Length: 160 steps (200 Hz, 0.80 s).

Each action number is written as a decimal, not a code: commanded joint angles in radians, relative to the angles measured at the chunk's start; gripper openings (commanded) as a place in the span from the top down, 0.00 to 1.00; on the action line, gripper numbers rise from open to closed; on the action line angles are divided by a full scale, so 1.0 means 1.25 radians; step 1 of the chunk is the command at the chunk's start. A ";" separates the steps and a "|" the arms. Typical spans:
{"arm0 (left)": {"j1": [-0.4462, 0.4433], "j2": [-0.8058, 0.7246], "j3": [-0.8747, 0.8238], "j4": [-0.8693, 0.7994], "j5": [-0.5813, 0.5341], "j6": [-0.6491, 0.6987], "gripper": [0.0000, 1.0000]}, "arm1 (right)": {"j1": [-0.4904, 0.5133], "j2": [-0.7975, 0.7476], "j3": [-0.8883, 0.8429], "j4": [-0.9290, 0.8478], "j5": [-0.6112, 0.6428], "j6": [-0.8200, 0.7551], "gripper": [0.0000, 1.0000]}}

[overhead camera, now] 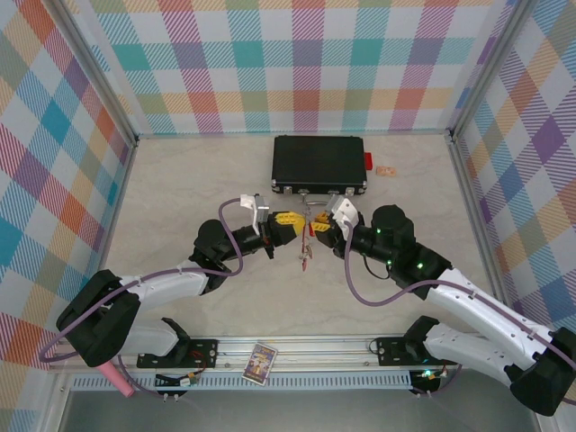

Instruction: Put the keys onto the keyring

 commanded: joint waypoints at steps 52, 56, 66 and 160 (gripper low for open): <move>0.001 -0.023 0.021 0.057 -0.002 -0.027 1.00 | 0.031 0.013 0.004 0.001 -0.022 -0.014 0.91; 0.001 -0.022 0.023 0.060 -0.001 -0.030 1.00 | 0.034 0.015 0.004 0.000 -0.022 -0.014 0.91; 0.001 -0.019 0.025 0.071 0.001 -0.038 1.00 | 0.041 0.021 0.005 0.001 -0.019 -0.014 0.91; -0.001 -0.003 0.012 0.118 0.001 -0.063 1.00 | 0.057 0.024 -0.011 0.032 0.009 0.028 0.69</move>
